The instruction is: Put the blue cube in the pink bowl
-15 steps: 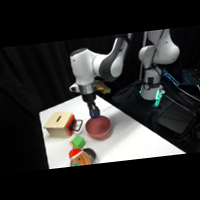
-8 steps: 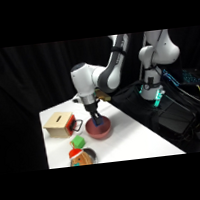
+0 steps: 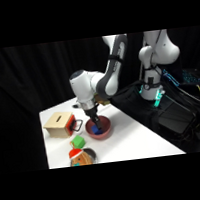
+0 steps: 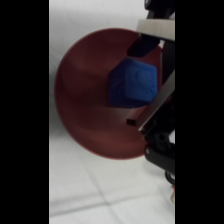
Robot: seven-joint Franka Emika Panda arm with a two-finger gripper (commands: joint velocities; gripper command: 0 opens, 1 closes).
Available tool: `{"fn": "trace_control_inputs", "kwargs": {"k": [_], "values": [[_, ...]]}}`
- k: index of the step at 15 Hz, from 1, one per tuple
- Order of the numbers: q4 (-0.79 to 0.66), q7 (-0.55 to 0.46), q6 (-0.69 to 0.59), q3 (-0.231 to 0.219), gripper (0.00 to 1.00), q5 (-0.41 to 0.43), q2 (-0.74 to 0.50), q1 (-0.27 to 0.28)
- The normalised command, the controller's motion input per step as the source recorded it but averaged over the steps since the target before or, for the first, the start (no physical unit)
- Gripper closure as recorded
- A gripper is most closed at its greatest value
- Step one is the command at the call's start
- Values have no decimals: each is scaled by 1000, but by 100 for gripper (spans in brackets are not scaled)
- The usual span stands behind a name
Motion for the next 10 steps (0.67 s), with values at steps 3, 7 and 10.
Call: {"fn": "trace_control_inputs", "kwargs": {"k": [3,7,10], "values": [[3,85,-191,-107,0,-188,-258,53],[-27,172,-361,-99,0,-183,-392,76],[6,203,-408,-57,0,-167,-430,89]]}}
